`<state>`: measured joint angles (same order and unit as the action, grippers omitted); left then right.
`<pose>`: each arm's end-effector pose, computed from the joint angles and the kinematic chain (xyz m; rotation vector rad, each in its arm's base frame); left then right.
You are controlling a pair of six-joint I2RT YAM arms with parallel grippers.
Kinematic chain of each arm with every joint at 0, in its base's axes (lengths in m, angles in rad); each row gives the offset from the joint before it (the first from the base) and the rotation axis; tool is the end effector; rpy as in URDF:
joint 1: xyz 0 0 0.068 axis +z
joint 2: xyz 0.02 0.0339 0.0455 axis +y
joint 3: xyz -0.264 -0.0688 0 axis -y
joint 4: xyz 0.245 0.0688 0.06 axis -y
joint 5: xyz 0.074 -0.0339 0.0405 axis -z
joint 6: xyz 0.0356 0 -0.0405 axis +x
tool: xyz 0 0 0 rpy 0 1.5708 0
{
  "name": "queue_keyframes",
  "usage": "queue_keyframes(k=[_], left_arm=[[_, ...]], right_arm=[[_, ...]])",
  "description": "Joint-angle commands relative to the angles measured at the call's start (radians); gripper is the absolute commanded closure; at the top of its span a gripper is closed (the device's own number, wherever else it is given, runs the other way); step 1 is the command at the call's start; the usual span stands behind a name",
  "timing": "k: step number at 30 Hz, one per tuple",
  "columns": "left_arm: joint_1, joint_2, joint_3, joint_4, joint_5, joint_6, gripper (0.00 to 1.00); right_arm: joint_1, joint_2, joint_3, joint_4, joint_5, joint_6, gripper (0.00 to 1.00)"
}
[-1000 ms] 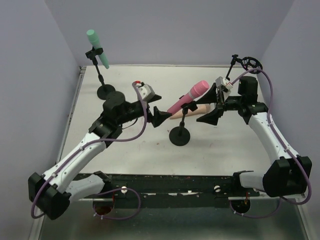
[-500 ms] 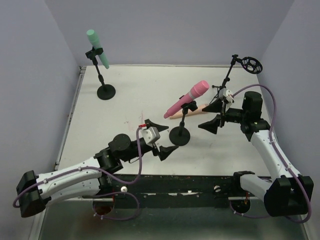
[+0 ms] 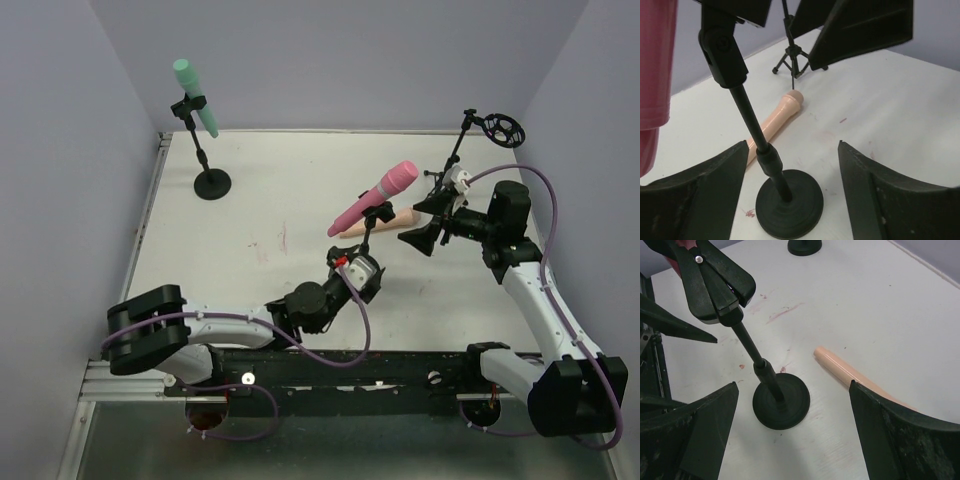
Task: Attach the microphones to the stand
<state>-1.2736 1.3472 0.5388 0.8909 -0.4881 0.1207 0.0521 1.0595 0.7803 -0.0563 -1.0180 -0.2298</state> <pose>0.0977 -0.2620 0.2439 0.6395 1.3833 -0.5637 0.2285 0.0423 0.3034 -0.9023 1.5819 0.8343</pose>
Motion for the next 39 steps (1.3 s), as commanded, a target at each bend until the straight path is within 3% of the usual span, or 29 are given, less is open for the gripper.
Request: queue_keyframes(k=[1,9,20,26,31,36,39], left_arm=[[-0.007,0.121,0.094,0.206,-0.181,0.048,0.27],[0.005,0.291,0.217,0.246,-0.283,0.091,0.41],[0.042,0.355,0.296,0.178,-0.313,0.036,0.53],[0.048,0.352,0.282,0.178,-0.310,0.011,0.78],[0.049,0.302,0.253,0.161,-0.261,0.010,1.00],[0.065,0.166,0.152,0.169,-0.150,0.056,1.00],[0.130,0.025,0.081,0.103,-0.043,0.028,1.00]], right_arm=[[-0.006,-0.013,-0.001,0.033,0.033,0.037,0.00],[-0.006,-0.013,0.005,0.026,0.032,0.043,0.00],[-0.006,-0.007,0.007,0.021,0.029,0.041,0.00],[-0.005,-0.006,0.005,0.023,0.029,0.041,0.00],[-0.006,-0.004,0.005,0.023,0.030,0.041,0.00],[-0.008,-0.004,0.005,0.021,0.030,0.041,0.00],[-0.006,-0.004,0.005,0.023,0.029,0.041,0.00]])
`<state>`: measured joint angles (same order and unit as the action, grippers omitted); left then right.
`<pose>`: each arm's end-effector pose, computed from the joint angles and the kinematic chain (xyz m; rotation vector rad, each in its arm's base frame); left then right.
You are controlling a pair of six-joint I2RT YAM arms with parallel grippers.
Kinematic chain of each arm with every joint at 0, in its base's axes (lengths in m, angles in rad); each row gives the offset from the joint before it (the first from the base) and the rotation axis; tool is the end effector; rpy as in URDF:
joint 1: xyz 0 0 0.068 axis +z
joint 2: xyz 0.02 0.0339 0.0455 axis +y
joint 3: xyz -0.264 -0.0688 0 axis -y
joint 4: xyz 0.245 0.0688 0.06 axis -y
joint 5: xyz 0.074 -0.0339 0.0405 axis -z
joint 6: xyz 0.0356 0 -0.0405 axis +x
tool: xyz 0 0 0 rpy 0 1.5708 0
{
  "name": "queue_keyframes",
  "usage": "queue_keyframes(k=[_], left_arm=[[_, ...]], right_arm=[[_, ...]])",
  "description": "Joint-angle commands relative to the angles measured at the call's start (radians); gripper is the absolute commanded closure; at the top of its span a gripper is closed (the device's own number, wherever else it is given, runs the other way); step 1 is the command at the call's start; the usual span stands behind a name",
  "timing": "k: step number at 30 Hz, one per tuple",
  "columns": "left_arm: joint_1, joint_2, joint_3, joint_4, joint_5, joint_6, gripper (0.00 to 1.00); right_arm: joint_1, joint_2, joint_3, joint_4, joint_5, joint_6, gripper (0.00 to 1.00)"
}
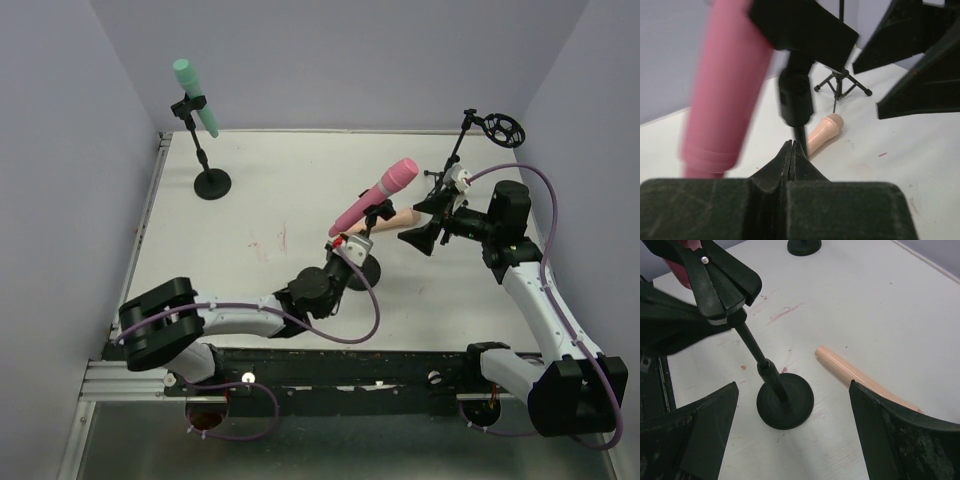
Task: Attach the microphones to the stand
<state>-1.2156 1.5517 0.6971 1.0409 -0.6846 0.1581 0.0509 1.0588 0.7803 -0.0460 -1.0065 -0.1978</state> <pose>0.1327 -0.2930 0.2509 0.3989 1.3823 -0.3975 0.2291 0.0418 0.3043 -0.8741 1.5959 0.8397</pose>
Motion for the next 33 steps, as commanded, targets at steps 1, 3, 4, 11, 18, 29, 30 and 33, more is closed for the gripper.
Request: queue_keyframes(k=[1,3,4,11,18,29,30,33], left_arm=[[0.109,-0.243,-0.097,-0.086,0.202,-0.026,1.00],[0.193,-0.338,-0.128,-0.157,0.288,-0.064,1.00],[0.235,-0.376,-0.140,-0.182,0.334,-0.075,1.00],[0.304,-0.518,-0.186,-0.289,0.488,-0.106,1.00],[0.303,-0.538,-0.241,-0.306,0.568,-0.198,1.00],[0.309,-0.489,-0.304,-0.247,0.642,-0.219,0.41],[0.315,-0.467,-0.309,-0.214,0.648,-0.221,0.39],[0.338,-0.406,-0.291,-0.148,0.642,-0.226,0.39]], right_arm=[[-0.005,-0.003,0.005,0.012,0.016,0.009,0.00],[-0.005,-0.003,0.004,0.012,0.013,0.011,0.00],[-0.005,-0.003,0.004,0.011,0.009,0.009,0.00],[-0.005,0.000,0.002,0.012,0.011,0.006,0.00],[-0.005,0.006,-0.001,0.012,0.002,0.006,0.00],[-0.005,0.009,-0.001,0.012,-0.011,0.008,0.00],[-0.005,0.009,-0.001,0.012,-0.011,0.006,0.00],[-0.005,0.007,-0.003,0.011,-0.009,0.006,0.00]])
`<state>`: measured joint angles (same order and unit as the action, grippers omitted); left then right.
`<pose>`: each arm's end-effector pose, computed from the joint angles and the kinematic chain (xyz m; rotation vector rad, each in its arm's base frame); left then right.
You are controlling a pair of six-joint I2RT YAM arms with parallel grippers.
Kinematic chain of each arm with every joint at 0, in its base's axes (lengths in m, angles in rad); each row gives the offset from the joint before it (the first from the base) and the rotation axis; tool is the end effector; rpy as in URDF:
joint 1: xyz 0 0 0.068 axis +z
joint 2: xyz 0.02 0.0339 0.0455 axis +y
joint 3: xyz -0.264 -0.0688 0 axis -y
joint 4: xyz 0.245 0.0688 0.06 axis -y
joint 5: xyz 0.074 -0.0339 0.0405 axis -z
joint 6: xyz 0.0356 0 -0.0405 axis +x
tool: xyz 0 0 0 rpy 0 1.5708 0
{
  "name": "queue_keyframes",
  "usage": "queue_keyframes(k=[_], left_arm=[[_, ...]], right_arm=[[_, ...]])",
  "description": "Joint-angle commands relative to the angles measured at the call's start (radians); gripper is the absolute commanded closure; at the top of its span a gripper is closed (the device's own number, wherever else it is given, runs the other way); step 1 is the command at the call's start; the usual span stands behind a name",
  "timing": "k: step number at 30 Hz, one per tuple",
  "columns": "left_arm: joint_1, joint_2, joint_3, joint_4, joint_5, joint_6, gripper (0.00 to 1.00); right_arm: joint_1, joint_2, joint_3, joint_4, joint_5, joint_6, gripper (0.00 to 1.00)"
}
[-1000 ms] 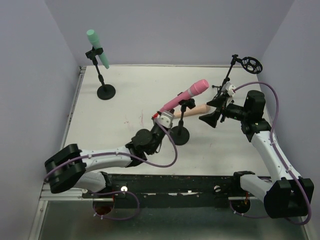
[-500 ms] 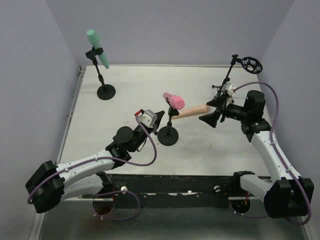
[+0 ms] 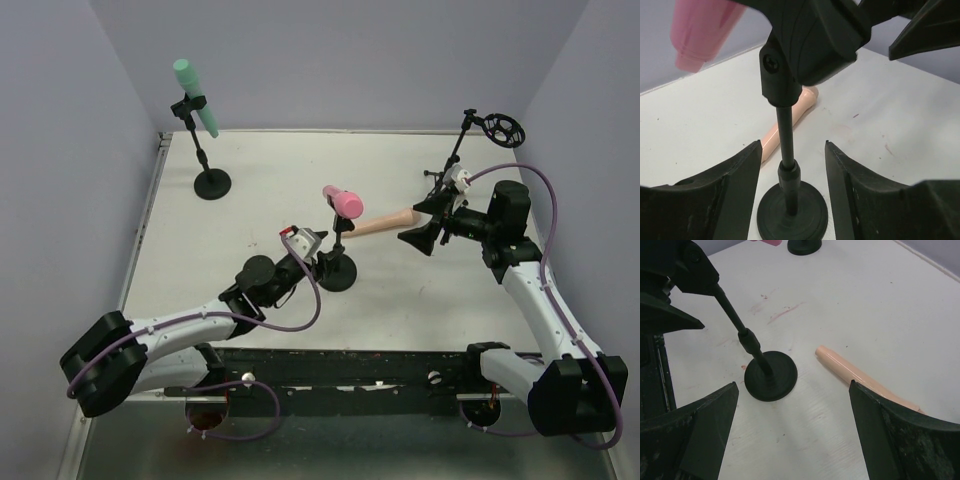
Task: Attach the microphones to the stand
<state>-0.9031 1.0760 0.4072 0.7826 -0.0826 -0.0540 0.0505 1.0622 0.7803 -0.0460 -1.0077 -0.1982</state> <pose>0.1465 -0.1810 0.2534 0.5533 1.3923 -0.7175 0.2297 0.0418 0.3036 -0.8739 1.5983 0.8420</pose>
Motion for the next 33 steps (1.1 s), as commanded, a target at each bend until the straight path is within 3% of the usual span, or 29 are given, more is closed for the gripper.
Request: queue_keyframes(k=[1,7,18,20,24,25,33], left_arm=[[0.030,0.094,0.008,0.128,0.034,-0.017,0.39],[0.036,0.214,0.065,0.205,0.047,-0.055,0.43],[0.035,0.308,0.090,0.314,0.003,-0.089,0.67],[0.035,0.317,0.102,0.305,0.000,-0.081,0.73],[0.035,0.322,0.119,0.290,0.010,-0.070,0.98],[0.035,0.317,0.119,0.288,0.012,-0.064,1.00],[0.049,0.211,0.110,0.230,-0.011,0.023,1.00]], right_arm=[[-0.005,0.004,-0.003,0.012,-0.008,0.006,0.00],[-0.003,0.002,-0.001,0.012,-0.009,0.008,0.00],[-0.005,0.005,0.002,0.011,-0.015,0.008,0.00],[-0.006,0.005,0.002,0.009,-0.015,0.008,0.00],[-0.006,0.005,0.000,0.008,-0.014,0.005,0.00],[-0.003,0.005,0.000,0.008,-0.014,0.003,0.00],[-0.005,0.005,0.002,0.006,-0.016,0.003,0.00]])
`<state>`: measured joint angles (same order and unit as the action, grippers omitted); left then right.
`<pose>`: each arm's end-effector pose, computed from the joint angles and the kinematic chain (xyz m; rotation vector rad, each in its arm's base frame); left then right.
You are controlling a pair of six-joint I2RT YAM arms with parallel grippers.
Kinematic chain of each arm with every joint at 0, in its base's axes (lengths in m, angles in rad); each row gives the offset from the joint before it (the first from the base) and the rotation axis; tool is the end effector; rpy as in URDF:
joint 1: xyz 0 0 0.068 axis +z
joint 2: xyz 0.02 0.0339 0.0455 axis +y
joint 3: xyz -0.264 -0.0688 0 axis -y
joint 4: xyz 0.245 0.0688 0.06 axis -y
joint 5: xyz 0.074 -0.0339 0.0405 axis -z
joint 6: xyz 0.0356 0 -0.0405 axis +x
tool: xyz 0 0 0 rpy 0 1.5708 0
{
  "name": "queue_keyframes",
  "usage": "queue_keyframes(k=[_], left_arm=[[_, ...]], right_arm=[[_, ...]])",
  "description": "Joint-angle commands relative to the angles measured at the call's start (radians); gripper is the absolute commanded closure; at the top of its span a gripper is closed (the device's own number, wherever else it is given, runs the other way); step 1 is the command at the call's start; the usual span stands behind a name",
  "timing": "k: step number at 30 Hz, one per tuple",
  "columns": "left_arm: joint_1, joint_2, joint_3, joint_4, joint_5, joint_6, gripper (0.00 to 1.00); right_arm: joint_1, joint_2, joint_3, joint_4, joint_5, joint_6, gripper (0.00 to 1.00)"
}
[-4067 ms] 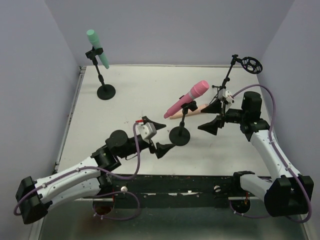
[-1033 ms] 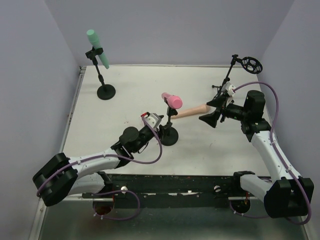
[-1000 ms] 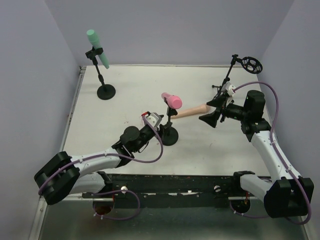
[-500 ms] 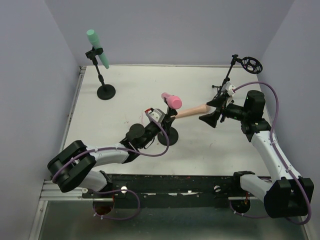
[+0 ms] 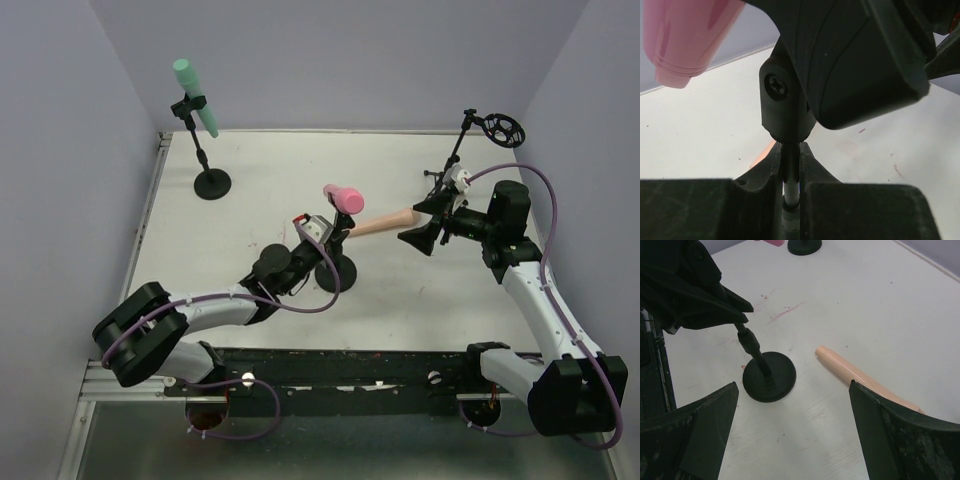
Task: Attach the microphones to the stand
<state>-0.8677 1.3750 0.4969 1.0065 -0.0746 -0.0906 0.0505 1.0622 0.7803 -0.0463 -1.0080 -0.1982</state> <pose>0.1830 -0.2118 0.2363 0.5035 1.3962 -0.7285 0.2297 0.0418 0.3036 -0.8740 1.5984 0.8425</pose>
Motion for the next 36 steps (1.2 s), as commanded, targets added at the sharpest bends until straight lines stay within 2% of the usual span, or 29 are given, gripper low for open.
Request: queue_keyframes(k=[1,4,10,16,19,26,31,36], left_arm=[[0.025,-0.108,0.019,-0.008,-0.024,0.072,1.00],[0.084,-0.158,0.012,-0.039,-0.036,0.086,1.00],[0.281,-0.200,0.057,-0.074,-0.017,0.086,1.00],[0.498,-0.052,0.234,-0.101,0.048,0.078,1.00],[0.568,0.059,0.346,-0.109,0.105,0.065,1.00],[0.627,0.288,0.606,-0.158,0.122,0.111,1.00],[0.653,0.419,0.724,-0.187,0.124,0.106,1.00],[0.677,0.487,0.778,-0.207,0.116,0.052,1.00]], right_arm=[[-0.005,0.005,0.002,0.006,-0.015,0.005,0.00],[-0.005,0.004,0.002,0.006,-0.017,0.002,0.00],[-0.005,0.004,0.002,0.005,-0.023,0.005,0.00],[-0.006,0.005,0.004,0.000,-0.023,0.002,0.00],[-0.005,0.010,0.007,-0.004,-0.024,-0.001,0.00],[-0.005,0.035,0.020,-0.027,-0.034,-0.012,0.00],[-0.005,0.059,0.036,-0.052,-0.041,-0.024,0.00],[-0.005,0.081,0.048,-0.072,-0.049,-0.033,0.00]])
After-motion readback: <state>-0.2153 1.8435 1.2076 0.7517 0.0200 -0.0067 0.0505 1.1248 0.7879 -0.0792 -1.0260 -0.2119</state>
